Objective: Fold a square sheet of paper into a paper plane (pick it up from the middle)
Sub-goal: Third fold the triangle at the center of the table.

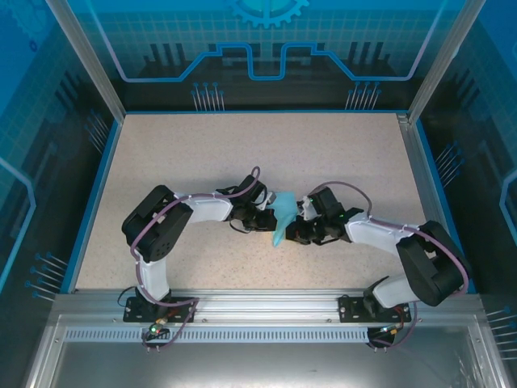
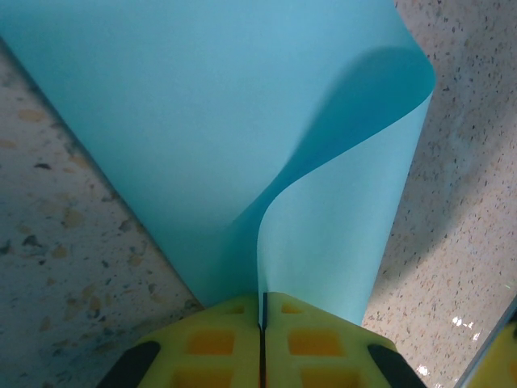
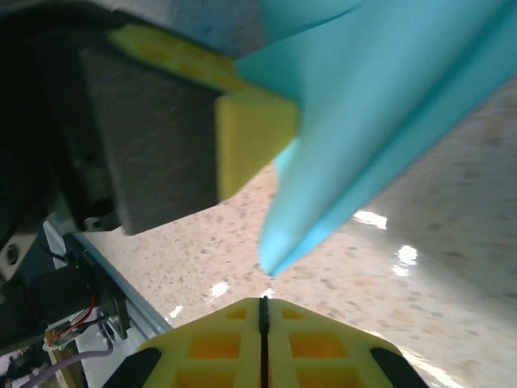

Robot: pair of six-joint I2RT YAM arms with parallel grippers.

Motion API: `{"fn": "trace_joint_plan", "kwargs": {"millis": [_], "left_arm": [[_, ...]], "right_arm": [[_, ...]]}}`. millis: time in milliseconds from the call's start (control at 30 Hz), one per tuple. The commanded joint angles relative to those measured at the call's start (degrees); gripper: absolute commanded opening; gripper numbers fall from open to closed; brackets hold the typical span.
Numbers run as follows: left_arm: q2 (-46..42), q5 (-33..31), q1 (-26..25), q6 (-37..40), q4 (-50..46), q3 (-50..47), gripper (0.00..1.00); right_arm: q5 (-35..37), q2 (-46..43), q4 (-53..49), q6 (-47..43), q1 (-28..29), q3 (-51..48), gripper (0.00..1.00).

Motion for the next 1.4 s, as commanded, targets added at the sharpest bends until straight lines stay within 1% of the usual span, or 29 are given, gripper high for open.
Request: {"fn": "trace_joint_plan", "kwargs": {"millis": [0,300,433,800,1033,1200,1267,1367], "left_arm": [[2.2,-0.2,0.0,1.3,-1.7,-0.3,0.09],[2.7,0.0,-0.1,1.4,-1.7,0.1,0.09],[2.7,0.2,0.0,1.5,-1.9,0.1,0.09],[2.6,0.2,0.0,1.4,-1.8,-0.1,0.09],[2.8,0.4,0.0,1.1,-1.3,-0.3,0.09],[2.8,0.4,0.0,1.1,-1.5,-0.3,0.09],[2.8,0.3,0.0,1.1,-1.5,-0.4,0.09],[2.8,0.4,0.0,1.2,-1.7,-0.2,0.09]], "right_arm": [[0.4,0.9,4.6,2.9,2.4,0.9,0.08],[-0.4,7.3,7.0,3.4,5.2,2.7,0.09],[-1.3,9.0,8.6,3.9,5.2,2.8,0.09],[0.2,11.2,8.3,2.6,5.1,2.1,0.09],[-0.5,14.6,9.9,2.5,4.7,1.5,0.09],[0.6,13.9,9.0,2.1,4.1,0.2,0.1],[-0.7,13.0,9.6,2.3,3.6,0.0,0.1],[-1.2,9.3,9.3,2.6,3.2,0.4,0.1]]}}
